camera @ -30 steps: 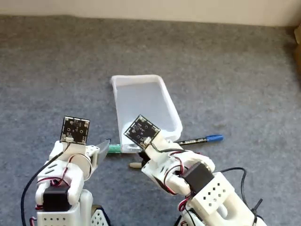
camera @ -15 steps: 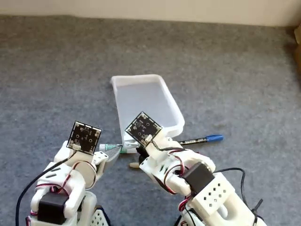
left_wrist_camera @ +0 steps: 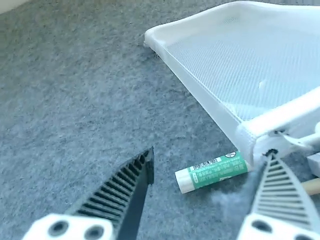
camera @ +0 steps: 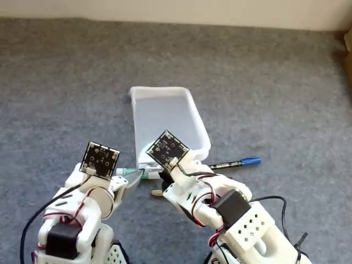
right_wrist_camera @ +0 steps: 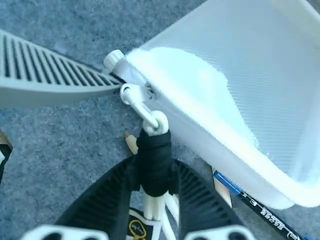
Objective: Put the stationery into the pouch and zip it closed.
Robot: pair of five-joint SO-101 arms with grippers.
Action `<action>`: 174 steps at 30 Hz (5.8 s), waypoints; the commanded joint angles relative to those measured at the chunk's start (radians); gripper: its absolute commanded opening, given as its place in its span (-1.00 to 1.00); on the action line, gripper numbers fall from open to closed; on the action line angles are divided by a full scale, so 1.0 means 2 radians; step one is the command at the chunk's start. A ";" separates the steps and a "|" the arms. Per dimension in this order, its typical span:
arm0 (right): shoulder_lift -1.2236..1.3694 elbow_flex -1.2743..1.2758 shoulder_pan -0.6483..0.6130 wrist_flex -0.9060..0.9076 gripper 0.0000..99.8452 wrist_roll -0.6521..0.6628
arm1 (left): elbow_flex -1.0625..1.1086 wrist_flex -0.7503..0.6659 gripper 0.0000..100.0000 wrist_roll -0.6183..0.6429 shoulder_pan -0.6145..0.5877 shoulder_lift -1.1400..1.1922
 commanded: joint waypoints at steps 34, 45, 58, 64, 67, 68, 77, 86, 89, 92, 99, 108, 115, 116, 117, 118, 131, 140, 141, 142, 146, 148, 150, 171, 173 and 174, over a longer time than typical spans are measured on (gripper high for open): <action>-0.013 -0.034 0.008 0.045 -0.99 -0.005 | 0.089 -0.160 -0.85 0.031 -0.026 -0.004; -0.013 -0.034 0.089 0.059 -0.99 -0.002 | 0.089 -0.160 -0.85 0.033 -0.064 -0.004; -0.106 -0.036 0.182 0.095 -0.99 -0.001 | 0.092 -0.160 -0.85 0.033 -0.064 -0.004; -0.126 -0.035 0.189 0.098 -0.99 0.014 | 0.092 -0.160 -0.85 0.033 -0.064 -0.004; -0.126 -0.035 0.202 0.098 -0.99 0.014 | 0.092 -0.160 -0.85 0.033 -0.064 -0.004; -0.126 -0.035 0.213 0.097 -0.99 0.014 | 0.092 -0.160 -0.85 0.033 -0.065 -0.004; -0.129 -0.035 0.269 0.093 -0.99 0.016 | 0.091 -0.160 -0.85 0.033 -0.084 -0.004; -0.129 -0.079 0.220 0.110 -0.99 0.013 | 0.089 -0.160 -0.79 0.033 -0.082 -0.004; -0.127 -0.129 0.190 0.138 -0.99 0.013 | 0.093 -0.160 -0.59 0.035 -0.082 -0.004; -0.126 -0.171 0.164 0.168 -0.99 0.013 | 0.093 -0.160 -0.46 0.065 -0.086 -0.004; -0.129 -0.201 0.115 0.209 -0.99 0.013 | 0.093 -0.164 -0.45 0.073 -0.082 -0.004; -0.129 -0.212 0.077 0.241 -0.99 0.014 | 0.128 -0.223 -0.45 0.074 -0.082 -0.003; -0.129 -0.212 0.078 0.241 -0.99 0.014 | 0.126 -0.225 -0.78 0.073 -0.062 -0.003; -0.129 -0.212 0.078 0.241 -0.99 0.014 | 0.125 -0.225 -0.84 0.073 -0.062 -0.003; -0.129 -0.212 0.078 0.239 -0.99 0.015 | 0.119 -0.225 -0.90 0.073 -0.062 -0.003; -0.129 -0.212 0.078 0.239 -0.99 0.015 | 0.112 -0.225 -0.94 0.071 -0.062 -0.003; -0.125 -0.208 0.111 0.236 -0.69 0.013 | 0.014 -0.095 -0.99 0.039 -0.071 -0.003; -0.125 -0.166 0.161 0.181 -0.69 0.016 | 0.000 -0.092 -0.99 0.041 -0.137 -0.002; -0.125 -0.159 0.161 0.175 -0.69 0.016 | -0.003 -0.091 -0.99 0.042 -0.142 -0.002; -0.125 -0.153 0.161 0.168 -0.69 0.016 | -0.007 -0.087 -0.99 0.044 -0.146 -0.001; -0.119 -0.132 0.161 0.153 -0.69 0.032 | -0.036 -0.051 -0.99 0.060 -0.155 -0.001; -0.097 -0.130 0.161 0.153 -0.69 0.047 | -0.047 -0.035 -0.99 0.061 -0.155 -0.001; -0.063 -0.131 0.161 0.153 -0.69 0.052 | -0.052 -0.026 -0.99 0.061 -0.155 -0.001; 0.219 -0.131 0.158 0.043 -0.69 0.225 | -0.033 -0.021 -0.99 0.061 -0.170 -0.001; 0.241 -0.131 0.149 0.040 -0.69 0.237 | -0.028 -0.021 -0.99 0.061 -0.170 -0.001; 0.252 -0.130 0.146 0.040 -0.69 0.242 | -0.027 -0.021 -0.99 0.061 -0.170 -0.002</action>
